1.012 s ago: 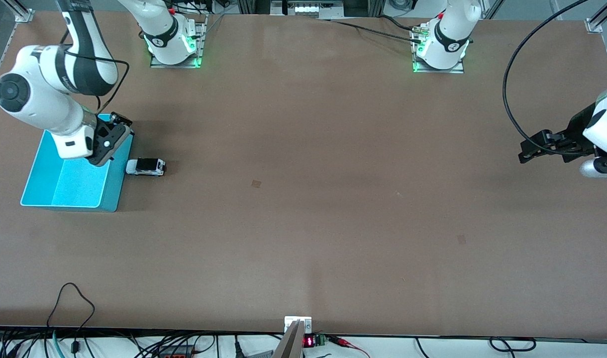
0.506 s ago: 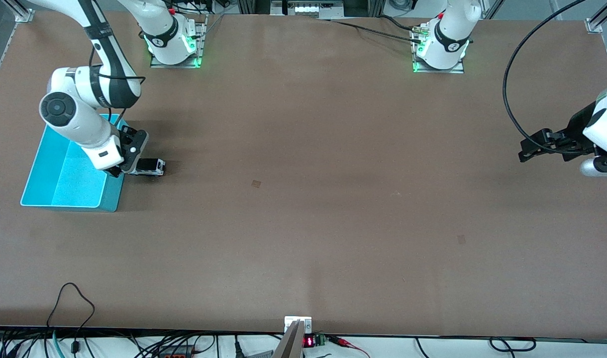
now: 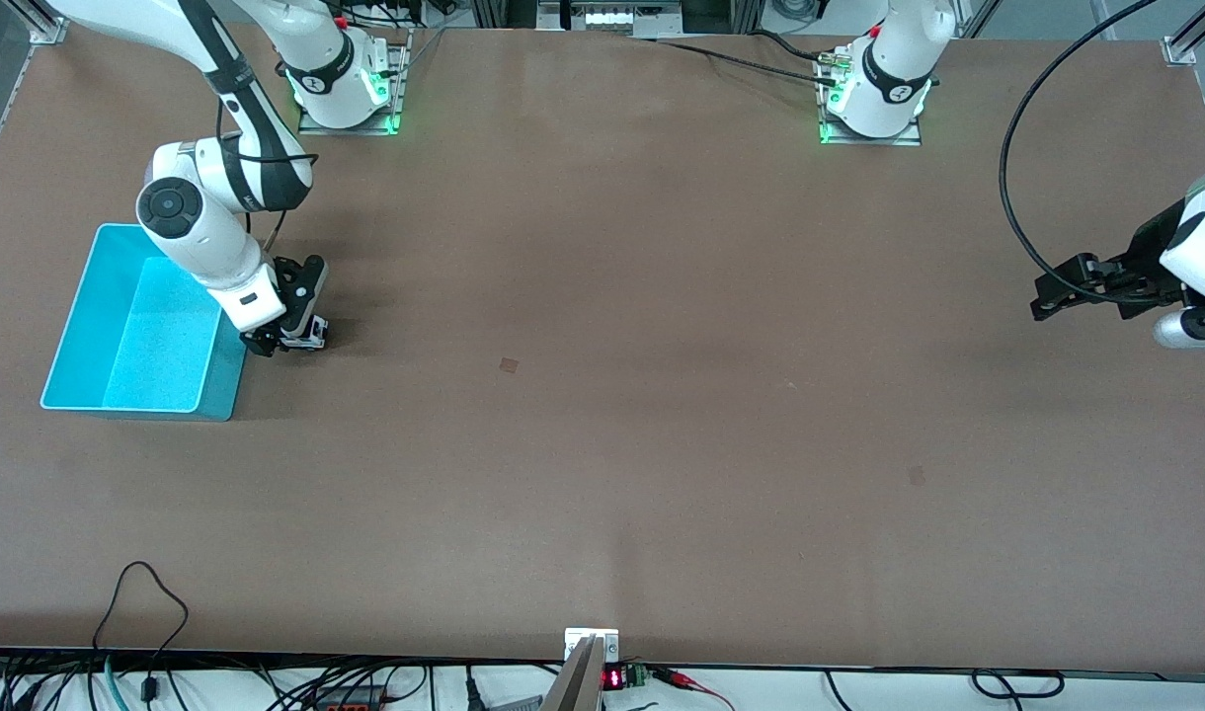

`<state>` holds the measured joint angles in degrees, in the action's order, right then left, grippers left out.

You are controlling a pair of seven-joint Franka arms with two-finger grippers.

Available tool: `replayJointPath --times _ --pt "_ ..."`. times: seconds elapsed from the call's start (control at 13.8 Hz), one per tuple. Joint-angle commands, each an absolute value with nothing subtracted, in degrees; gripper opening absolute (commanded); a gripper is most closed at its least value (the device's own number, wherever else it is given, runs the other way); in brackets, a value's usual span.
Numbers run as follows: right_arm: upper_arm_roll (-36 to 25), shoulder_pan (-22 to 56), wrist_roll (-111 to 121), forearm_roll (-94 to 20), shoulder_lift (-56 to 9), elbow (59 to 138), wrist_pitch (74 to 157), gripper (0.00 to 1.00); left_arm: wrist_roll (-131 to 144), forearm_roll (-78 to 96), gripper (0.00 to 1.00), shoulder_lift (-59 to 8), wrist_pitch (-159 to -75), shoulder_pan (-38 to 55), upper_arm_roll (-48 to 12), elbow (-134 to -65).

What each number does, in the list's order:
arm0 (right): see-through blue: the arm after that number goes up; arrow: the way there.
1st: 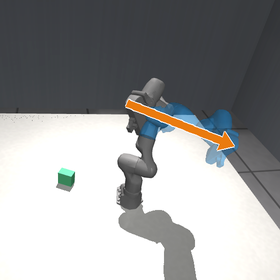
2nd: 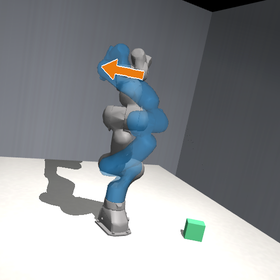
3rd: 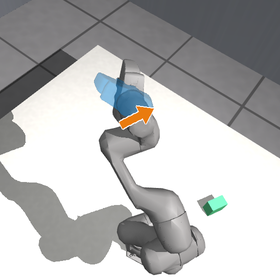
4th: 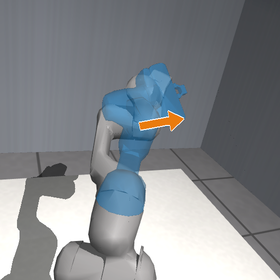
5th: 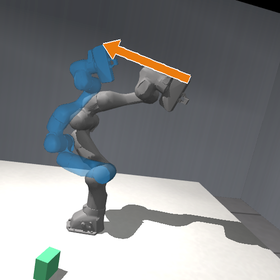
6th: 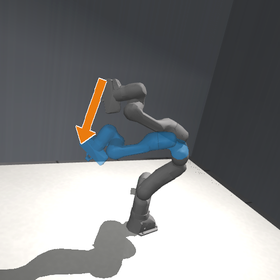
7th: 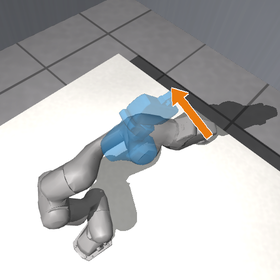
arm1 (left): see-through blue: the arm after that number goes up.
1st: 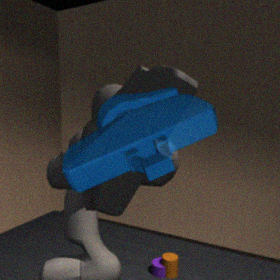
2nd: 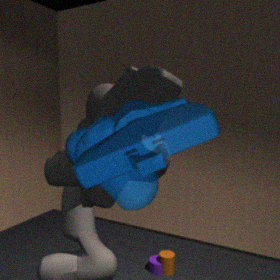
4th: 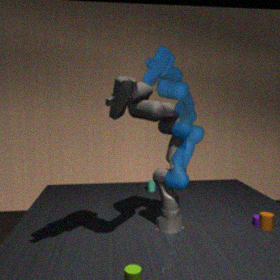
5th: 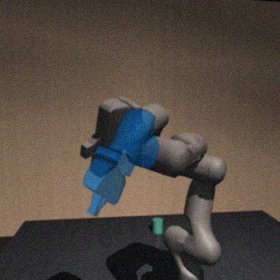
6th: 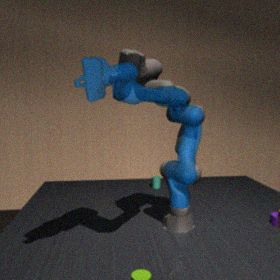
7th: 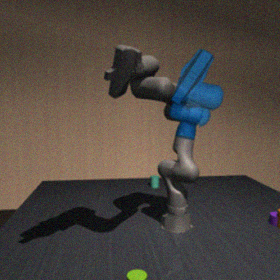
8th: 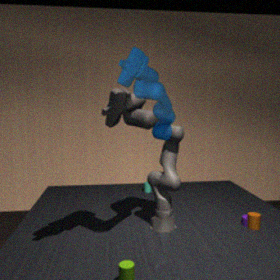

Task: Wind and store white jeep toy
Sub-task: 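Lower and close the right gripper on the white jeep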

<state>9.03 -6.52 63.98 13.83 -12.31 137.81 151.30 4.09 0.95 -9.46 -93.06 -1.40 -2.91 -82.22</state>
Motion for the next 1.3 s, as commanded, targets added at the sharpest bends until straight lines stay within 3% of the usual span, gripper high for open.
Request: replayJointPath --times 0.0,1.23 --pt "9.1 -6.8 65.1 15.0 -13.2 138.1 152.6 1.0 2.7 2.1 1.0 -8.4 -92.2 -1.5 -2.5 -82.4" --pt "8.9 -9.2 67.1 15.0 -16.9 139.3 156.0 1.0 3.0 1.8 1.0 -7.5 -90.7 -1.5 -2.3 -82.4"
